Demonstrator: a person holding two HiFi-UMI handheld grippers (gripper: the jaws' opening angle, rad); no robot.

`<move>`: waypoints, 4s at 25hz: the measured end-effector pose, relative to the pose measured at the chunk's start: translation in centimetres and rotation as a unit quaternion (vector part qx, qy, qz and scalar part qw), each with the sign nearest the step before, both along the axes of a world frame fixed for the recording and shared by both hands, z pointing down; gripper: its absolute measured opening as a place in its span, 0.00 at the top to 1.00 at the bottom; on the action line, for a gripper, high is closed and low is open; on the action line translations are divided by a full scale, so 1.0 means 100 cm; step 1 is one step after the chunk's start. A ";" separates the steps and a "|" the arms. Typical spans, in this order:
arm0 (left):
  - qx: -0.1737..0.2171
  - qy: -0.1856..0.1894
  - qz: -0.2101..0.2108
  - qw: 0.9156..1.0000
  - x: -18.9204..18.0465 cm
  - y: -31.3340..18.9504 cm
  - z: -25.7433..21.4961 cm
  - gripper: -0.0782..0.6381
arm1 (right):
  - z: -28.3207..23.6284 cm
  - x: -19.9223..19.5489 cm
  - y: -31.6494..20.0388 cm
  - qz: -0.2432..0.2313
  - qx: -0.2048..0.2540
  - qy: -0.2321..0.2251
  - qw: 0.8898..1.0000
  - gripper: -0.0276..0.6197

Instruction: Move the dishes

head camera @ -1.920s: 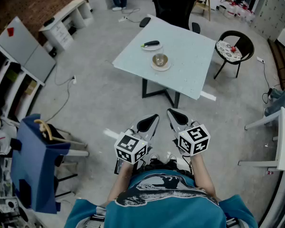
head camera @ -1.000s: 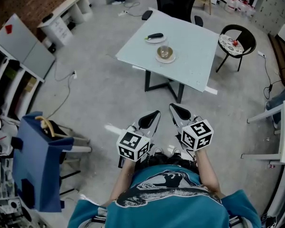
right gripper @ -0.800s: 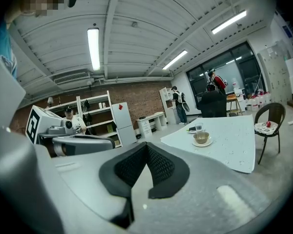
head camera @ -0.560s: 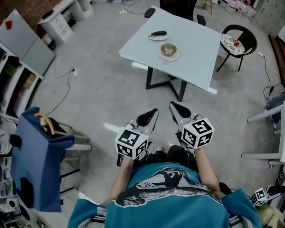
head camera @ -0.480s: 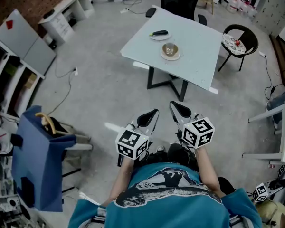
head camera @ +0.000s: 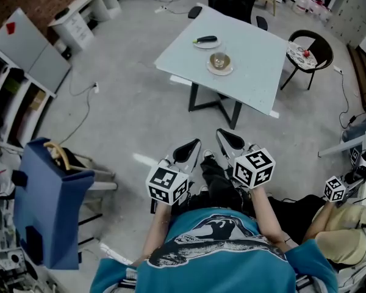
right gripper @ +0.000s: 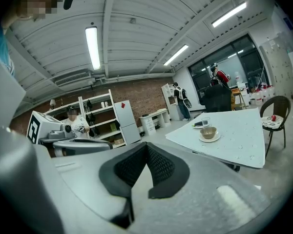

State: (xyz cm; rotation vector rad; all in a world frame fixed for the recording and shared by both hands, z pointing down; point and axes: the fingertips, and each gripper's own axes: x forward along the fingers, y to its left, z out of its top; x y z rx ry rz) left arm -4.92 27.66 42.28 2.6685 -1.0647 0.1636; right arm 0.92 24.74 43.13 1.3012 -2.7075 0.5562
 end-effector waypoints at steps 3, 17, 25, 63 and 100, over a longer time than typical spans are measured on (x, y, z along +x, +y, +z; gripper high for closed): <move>-0.004 -0.002 0.000 1.000 0.001 -0.001 0.002 0.87 | 0.001 0.001 -0.006 -0.001 -0.004 -0.003 1.000 0.96; -0.027 -0.008 -0.009 1.000 0.007 -0.074 0.019 0.87 | 0.028 0.010 -0.080 -0.006 -0.031 -0.021 0.999 0.96; -0.037 -0.032 0.020 0.999 0.041 -0.156 0.024 0.87 | 0.034 0.050 -0.174 0.019 -0.039 -0.013 0.999 0.95; -0.075 -0.104 -0.026 0.991 0.044 -0.283 0.041 0.87 | 0.086 0.066 -0.306 -0.008 -0.103 -0.039 0.994 0.95; -0.054 -0.083 0.146 0.984 0.053 -0.475 0.030 0.87 | 0.151 0.094 -0.441 0.117 -0.164 0.176 0.963 0.47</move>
